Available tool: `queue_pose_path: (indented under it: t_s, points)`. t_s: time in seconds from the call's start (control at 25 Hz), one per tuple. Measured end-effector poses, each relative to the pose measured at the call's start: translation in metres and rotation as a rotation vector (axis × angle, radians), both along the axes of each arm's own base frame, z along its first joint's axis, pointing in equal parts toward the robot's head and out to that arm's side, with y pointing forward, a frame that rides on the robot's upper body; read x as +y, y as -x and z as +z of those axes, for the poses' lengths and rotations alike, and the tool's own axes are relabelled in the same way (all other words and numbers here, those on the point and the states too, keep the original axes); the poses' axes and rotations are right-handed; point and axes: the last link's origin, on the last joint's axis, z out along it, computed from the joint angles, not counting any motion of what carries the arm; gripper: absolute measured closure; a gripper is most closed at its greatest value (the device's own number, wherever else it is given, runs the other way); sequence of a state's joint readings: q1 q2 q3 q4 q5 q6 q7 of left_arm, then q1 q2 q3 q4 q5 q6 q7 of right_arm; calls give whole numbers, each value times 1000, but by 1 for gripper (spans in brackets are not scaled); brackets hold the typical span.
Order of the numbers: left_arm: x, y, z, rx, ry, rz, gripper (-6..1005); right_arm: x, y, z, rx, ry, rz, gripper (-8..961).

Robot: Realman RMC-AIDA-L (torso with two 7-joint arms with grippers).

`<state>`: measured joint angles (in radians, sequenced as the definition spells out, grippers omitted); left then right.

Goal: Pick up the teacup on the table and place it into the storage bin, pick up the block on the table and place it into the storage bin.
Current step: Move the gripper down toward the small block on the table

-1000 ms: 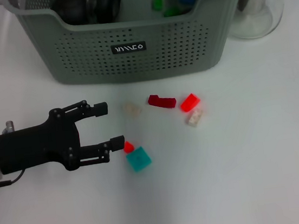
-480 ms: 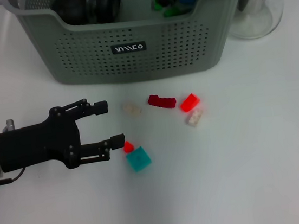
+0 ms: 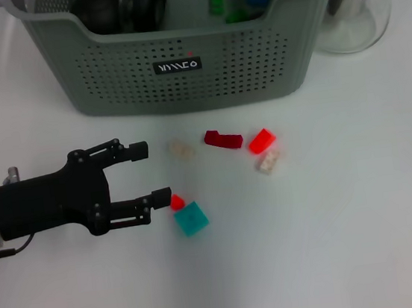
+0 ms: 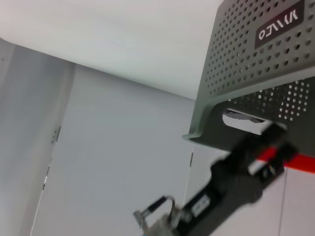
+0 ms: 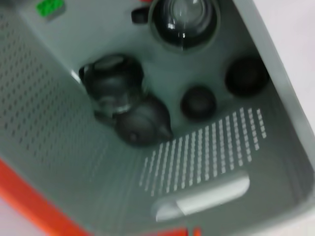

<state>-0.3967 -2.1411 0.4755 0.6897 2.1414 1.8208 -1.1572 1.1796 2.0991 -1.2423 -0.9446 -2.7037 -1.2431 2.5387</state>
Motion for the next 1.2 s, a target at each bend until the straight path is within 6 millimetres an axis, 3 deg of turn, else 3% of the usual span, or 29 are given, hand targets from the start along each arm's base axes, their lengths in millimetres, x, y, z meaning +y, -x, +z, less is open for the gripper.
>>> queue_pose_path:
  t_s: [0.24,0.4,0.56,0.84,1.0,1.2]
  points:
    - [-1,0,0,-4,4,2,154,-30,41,38,209,18,146,259]
    - [-2,0,0,-8,9,0,154,-66,46,66,395,117,287,186]
    - [-3,0,1,-13,7,2,154,-94,26,77,488,279,355,159]
    - [-3,1,2,-13,8,3,154,-122,-36,58,383,548,300,167]
    - [-3,1,2,-12,9,3,154,-123,-73,41,288,646,163,171]
    - [-3,0,2,-12,9,1,154,-107,-111,15,157,638,-26,174]
